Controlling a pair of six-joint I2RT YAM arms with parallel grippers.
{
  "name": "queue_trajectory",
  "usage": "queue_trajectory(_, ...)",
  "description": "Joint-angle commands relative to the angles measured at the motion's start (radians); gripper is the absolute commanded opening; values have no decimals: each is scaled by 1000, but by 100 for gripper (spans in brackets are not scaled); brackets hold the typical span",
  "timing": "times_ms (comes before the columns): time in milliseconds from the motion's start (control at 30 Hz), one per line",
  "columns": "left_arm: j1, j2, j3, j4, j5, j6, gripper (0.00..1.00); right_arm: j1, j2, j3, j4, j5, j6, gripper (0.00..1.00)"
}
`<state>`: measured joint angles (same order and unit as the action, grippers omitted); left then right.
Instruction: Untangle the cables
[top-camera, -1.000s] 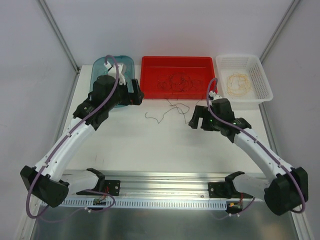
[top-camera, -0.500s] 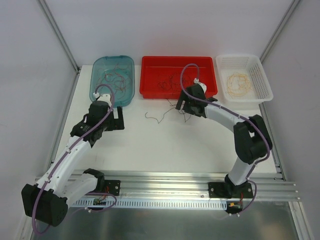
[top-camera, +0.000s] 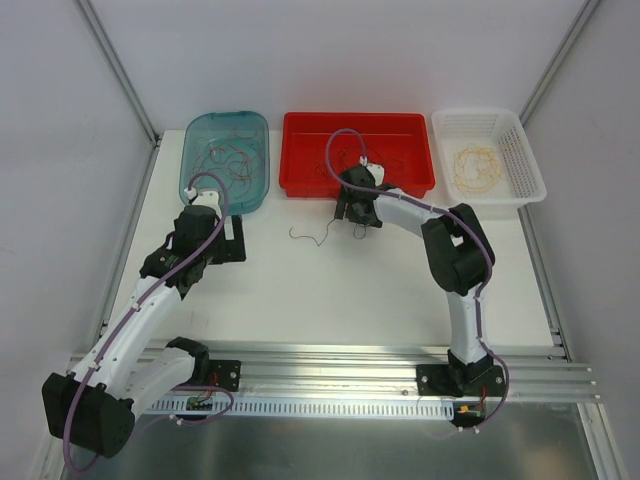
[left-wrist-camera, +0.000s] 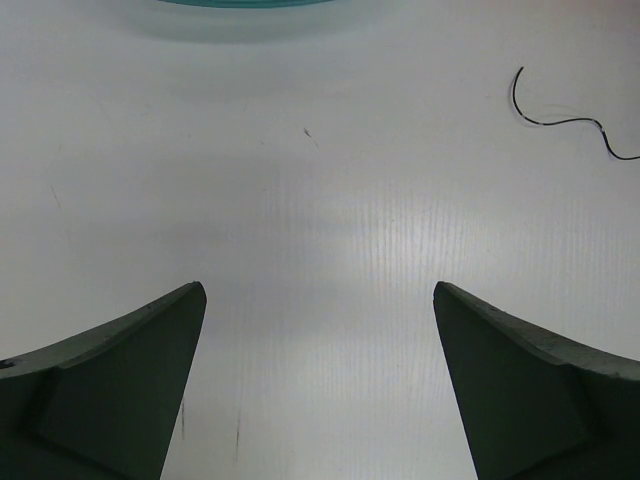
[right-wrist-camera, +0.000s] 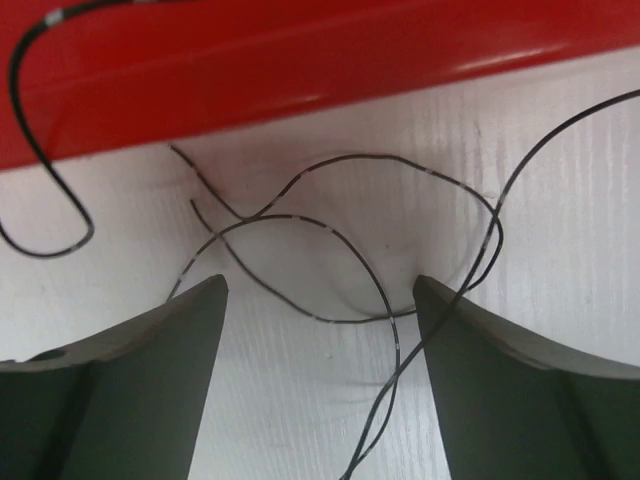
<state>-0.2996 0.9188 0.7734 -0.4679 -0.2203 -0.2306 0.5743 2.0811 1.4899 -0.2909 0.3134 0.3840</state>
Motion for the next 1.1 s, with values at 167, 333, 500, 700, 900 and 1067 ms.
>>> queue_trajectory(167, 4, -14, -8, 26, -10, 14, 99, 2, 56, 69, -88, 134, 6, 43)
queue_trajectory(333, 4, -14, -8, 25, -13, 14, 99, 2, -4, 7, -68, 148, -36, 1)
queue_trajectory(500, 4, -11, -10, 26, -13, 17, 99, 12, -174, -74, -63, 132, -115, 1)
queue_trajectory(700, 4, -1, -6, 25, -4, 17, 99, 10, -361, 76, -171, 84, -270, 1)
queue_trajectory(900, 5, 2, -8, 25, -16, 19, 99, -31, -371, 317, -191, -8, -320, 1)
queue_trajectory(1067, 7, 6, -11, 26, -21, 20, 99, -80, -336, 506, -100, -135, -312, 1)
